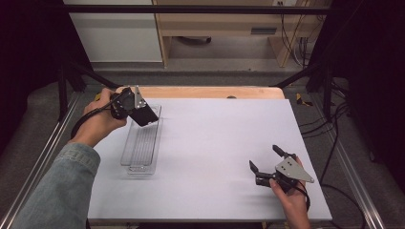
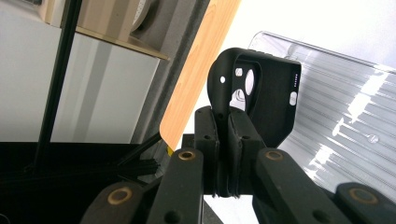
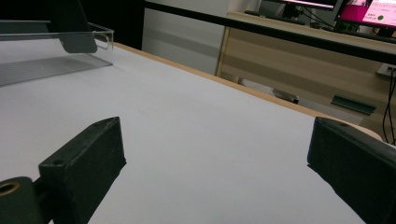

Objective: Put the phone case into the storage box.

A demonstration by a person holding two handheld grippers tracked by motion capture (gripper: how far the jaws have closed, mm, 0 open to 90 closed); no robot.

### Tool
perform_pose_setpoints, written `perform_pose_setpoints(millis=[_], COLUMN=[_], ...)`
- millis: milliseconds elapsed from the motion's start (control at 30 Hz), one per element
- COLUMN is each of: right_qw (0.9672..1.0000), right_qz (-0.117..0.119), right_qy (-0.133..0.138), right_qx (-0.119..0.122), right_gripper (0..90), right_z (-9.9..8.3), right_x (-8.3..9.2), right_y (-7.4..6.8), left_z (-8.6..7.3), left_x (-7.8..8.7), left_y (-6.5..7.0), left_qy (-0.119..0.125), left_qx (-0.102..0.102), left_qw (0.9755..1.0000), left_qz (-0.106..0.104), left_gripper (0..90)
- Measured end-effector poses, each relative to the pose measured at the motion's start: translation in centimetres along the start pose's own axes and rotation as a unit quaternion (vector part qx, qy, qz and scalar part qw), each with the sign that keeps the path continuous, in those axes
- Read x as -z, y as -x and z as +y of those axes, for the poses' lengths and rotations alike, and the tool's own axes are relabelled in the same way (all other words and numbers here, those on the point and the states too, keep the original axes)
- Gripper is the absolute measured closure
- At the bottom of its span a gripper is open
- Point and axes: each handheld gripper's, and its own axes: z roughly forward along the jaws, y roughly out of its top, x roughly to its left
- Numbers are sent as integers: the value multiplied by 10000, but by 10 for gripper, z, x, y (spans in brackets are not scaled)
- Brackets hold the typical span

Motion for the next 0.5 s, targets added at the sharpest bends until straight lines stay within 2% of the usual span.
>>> perform_pose_setpoints(millis=[500], right_qw=[10000], right_qz=[7], right_qy=[-15], right_qx=[6], right_gripper=[44], right_z=[0], right_x=[0], right_y=[0], left_z=[3], left_x=[-7], left_y=[2], left_qy=[-26], left_qx=[-94], left_qw=[9999], left_qz=[-119], left_gripper=[836])
